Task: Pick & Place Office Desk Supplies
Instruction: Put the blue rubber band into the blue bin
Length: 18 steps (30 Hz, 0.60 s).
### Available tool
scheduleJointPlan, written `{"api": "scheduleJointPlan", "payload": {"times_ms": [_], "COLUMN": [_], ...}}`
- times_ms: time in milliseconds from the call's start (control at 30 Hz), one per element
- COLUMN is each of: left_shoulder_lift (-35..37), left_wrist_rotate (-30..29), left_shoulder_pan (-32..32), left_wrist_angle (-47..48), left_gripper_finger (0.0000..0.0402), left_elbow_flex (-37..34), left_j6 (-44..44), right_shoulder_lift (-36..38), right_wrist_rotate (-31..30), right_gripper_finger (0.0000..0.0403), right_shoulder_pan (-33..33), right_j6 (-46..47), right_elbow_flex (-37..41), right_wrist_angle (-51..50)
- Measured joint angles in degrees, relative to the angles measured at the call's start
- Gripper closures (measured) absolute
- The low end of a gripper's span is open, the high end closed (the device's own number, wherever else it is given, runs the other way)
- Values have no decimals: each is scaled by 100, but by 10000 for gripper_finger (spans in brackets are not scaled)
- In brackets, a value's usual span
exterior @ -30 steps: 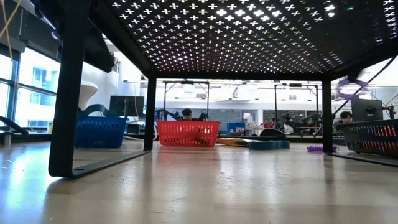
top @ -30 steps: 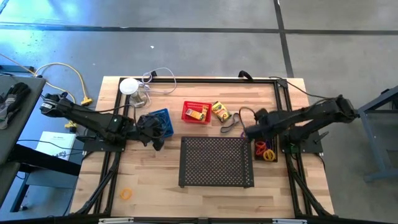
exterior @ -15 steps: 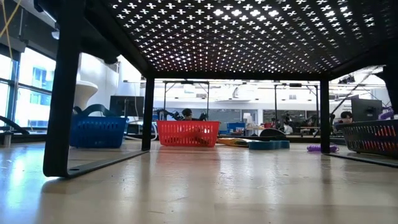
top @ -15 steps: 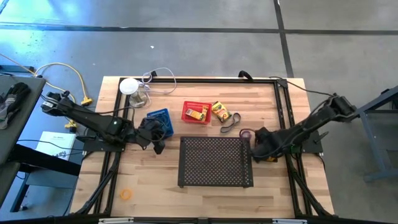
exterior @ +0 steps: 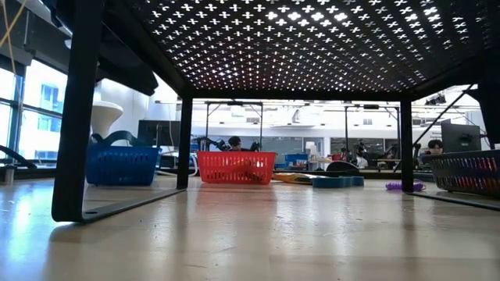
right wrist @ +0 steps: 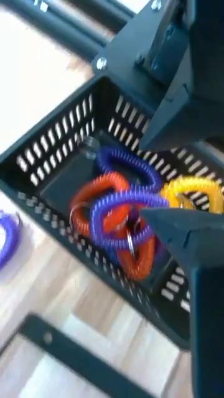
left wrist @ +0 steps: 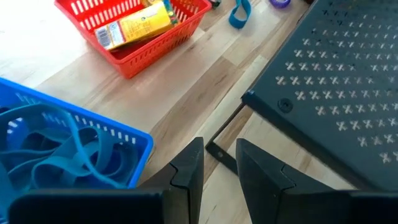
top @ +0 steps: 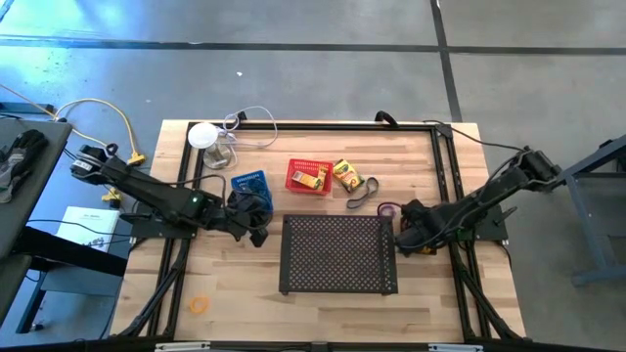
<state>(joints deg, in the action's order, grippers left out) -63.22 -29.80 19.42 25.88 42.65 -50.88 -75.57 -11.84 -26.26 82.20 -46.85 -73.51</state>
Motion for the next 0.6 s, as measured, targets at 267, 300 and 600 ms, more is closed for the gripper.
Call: {"api": "scheduleJointPlan", "payload": {"times_ms": [267,300,600], "left_shoulder_lift": [0,0,0], "left_wrist_rotate": [45,46,44], "left_shoulder_pan": [63,75,190], "left_wrist_angle": [-260,-273,-296], "left_gripper_finger": [311,311,311], "left_elbow_flex": [0,0,0], "left_j6": [137,137,400], "right_shoulder_lift": [7,7,7], "right_wrist_rotate": [-412,-472,-980], "right_gripper_finger": [227,227,229], "right_shoulder_pan": [7,7,400], "right_j6": [465,469,-888], "right_elbow_flex": [-234,-328,-1271], "right_wrist_angle": [-1017,-1104,-1196]}}
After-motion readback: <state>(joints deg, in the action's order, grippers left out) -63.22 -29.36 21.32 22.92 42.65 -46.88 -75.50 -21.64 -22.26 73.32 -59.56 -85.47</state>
